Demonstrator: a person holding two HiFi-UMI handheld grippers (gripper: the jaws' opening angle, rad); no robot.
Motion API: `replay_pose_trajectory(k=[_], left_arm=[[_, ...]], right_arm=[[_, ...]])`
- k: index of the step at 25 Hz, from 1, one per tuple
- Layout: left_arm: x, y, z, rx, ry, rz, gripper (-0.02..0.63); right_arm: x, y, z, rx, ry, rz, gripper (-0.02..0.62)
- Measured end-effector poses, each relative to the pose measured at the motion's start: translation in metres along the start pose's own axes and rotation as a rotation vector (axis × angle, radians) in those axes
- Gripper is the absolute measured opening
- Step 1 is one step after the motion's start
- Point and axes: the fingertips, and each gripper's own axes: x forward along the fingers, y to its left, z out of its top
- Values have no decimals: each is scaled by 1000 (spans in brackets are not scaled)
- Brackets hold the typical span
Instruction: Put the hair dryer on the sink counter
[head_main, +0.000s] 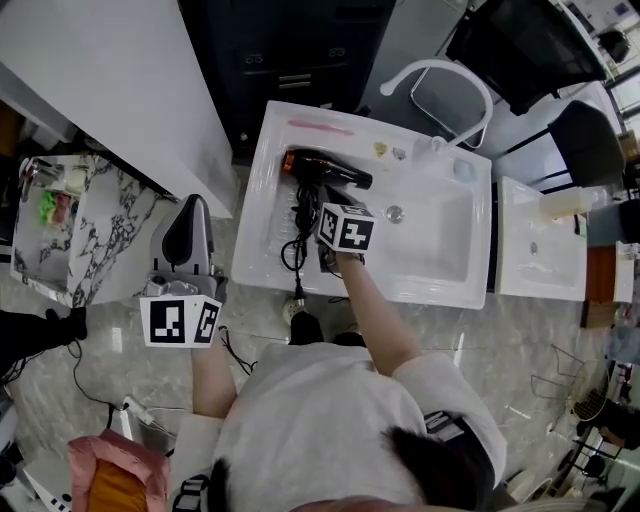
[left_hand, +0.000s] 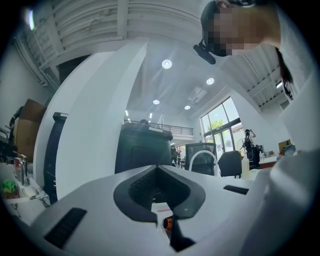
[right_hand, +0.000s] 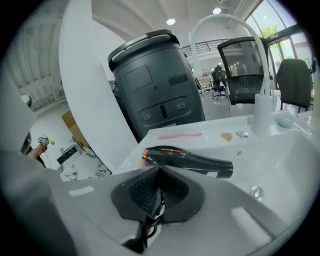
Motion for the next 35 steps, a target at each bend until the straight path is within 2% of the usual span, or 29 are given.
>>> replay_pose_trajectory(k=[5, 17, 26, 35], left_arm=[[-2, -18, 6, 5, -14, -9, 2], [-11, -77, 21, 11, -37, -27, 2], [-28, -122, 34, 14, -63, -37, 2], [-45, -161, 48, 37, -87, -34, 2]], right_arm=[[-36, 3, 16, -113, -88, 48, 11], [-138, -3, 60, -261, -283, 109, 11], [-214, -7, 83, -347, -382, 134, 11], [-277, -18, 101, -365, -482, 152, 11]])
